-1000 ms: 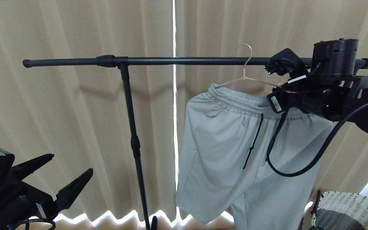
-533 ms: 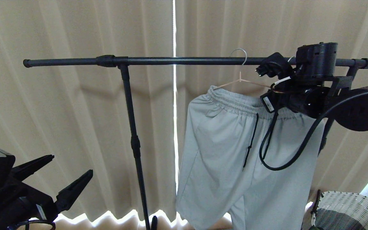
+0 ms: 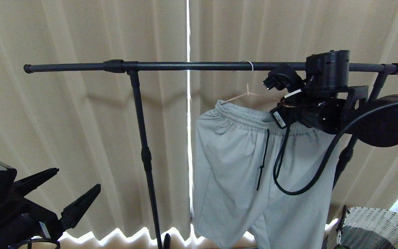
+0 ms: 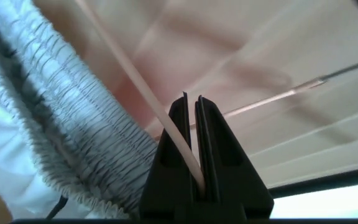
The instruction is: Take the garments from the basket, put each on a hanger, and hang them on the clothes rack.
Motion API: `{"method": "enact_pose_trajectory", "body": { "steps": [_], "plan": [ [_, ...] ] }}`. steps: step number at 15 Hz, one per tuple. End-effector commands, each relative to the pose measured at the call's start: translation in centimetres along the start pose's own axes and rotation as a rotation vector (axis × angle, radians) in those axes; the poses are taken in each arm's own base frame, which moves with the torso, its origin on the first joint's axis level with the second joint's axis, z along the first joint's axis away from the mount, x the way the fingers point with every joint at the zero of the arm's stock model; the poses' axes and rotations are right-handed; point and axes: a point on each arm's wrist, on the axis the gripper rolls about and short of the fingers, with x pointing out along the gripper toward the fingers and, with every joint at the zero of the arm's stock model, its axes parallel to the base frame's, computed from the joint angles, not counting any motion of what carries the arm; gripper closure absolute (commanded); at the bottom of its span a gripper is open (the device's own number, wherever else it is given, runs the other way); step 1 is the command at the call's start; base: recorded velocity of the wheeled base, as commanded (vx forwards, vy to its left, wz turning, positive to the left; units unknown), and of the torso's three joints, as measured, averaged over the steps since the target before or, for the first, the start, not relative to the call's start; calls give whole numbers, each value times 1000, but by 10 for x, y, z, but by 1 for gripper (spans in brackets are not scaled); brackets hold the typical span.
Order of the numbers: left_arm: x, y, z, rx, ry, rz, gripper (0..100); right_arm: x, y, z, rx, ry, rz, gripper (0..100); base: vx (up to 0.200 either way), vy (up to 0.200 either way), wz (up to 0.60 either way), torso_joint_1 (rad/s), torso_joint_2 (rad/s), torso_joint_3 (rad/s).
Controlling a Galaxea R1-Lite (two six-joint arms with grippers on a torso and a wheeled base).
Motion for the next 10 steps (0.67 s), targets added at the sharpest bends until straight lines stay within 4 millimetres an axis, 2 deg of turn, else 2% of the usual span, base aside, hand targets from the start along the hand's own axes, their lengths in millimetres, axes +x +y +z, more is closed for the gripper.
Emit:
{"method": "enact_pose_trajectory", "body": {
  "steps": [1, 2, 7, 10],
  "plan": [
    [0, 0, 0, 1, 1, 1, 0, -4, 6, 2, -7, -9, 18, 100, 0, 0, 0, 0, 0, 0],
    [0, 0, 0, 0, 0, 1, 0, -5, 7, 2, -10, -10, 22, 0, 0, 0, 0, 0, 0, 0],
    [0, 0, 0, 0, 1, 1, 0, -14, 24, 2, 38, -29, 84, 0, 0, 0, 0, 0, 0, 0],
    [-1, 0, 0, 0, -2, 1, 0, -18, 26, 4, 112, -52, 146, 0, 0, 0, 0, 0, 0, 0]
  ]
}}
